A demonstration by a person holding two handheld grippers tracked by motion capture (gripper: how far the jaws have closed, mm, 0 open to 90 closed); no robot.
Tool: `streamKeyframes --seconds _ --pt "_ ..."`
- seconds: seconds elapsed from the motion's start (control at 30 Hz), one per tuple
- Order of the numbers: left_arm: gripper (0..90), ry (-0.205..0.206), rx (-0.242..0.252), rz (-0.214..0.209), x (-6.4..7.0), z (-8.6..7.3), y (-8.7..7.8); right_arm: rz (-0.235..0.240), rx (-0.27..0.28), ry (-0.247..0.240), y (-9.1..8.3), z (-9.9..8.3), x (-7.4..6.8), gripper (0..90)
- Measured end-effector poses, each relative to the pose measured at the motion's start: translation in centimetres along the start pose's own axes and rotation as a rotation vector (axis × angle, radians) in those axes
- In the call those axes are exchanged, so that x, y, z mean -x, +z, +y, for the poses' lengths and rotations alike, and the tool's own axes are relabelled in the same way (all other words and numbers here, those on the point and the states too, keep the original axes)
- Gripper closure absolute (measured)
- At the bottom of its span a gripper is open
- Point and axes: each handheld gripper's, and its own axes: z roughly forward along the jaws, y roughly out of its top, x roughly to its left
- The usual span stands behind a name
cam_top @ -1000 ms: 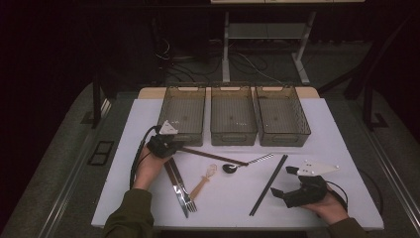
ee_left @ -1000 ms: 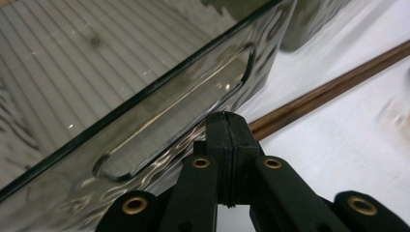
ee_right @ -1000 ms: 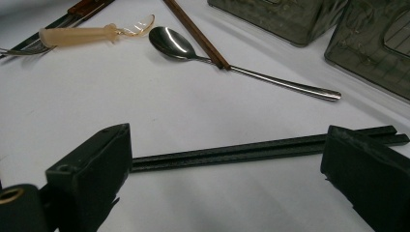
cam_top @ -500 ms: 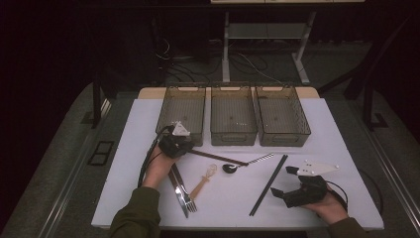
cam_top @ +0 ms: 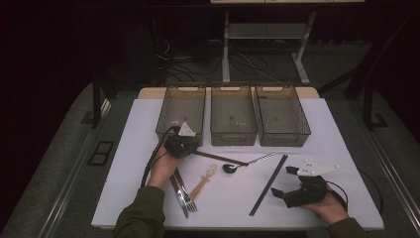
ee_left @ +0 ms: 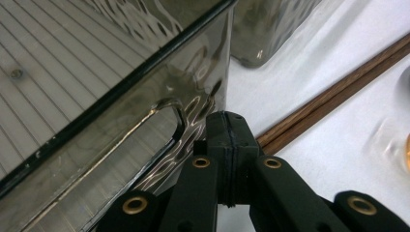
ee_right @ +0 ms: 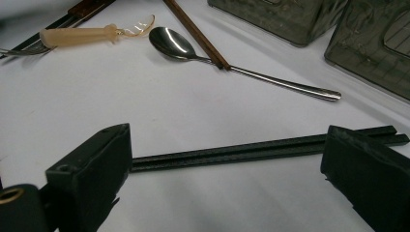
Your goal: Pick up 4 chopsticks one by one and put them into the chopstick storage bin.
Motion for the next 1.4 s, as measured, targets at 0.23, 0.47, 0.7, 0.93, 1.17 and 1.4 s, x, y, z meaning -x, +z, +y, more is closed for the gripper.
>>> streamKeyframes --seconds 0.23,0.47,0.7,0.93,1.17,1.4 --pt "89.3 0.002 -0.016 0.007 -0.1 -0.1 0.0 0.001 -0.001 0.000 0.0 0.0 0.0 4.4" --pt "89.3 -0.001 -0.028 0.011 -0.3 -0.3 -0.2 0.001 -0.001 0.001 0.0 0.0 0.0 4.4" --pt "89.3 -0.001 -0.042 0.003 -0.4 -0.5 -0.6 0.001 -0.001 0.000 0.0 0.0 0.0 4.4" --pt "89.3 -0.011 -0.055 -0.004 -0.8 -1.1 -0.9 0.000 -0.002 0.000 0.0 0.0 0.0 4.4" --pt "89.3 -0.023 -0.060 -0.034 -0.9 -1.4 -1.3 0.000 -0.001 0.000 0.0 0.0 0.0 4.4" --pt "89.3 -0.043 -0.056 -0.054 -0.8 -1.7 -1.6 -0.001 0.002 -0.003 0.0 0.0 0.0 4.4"
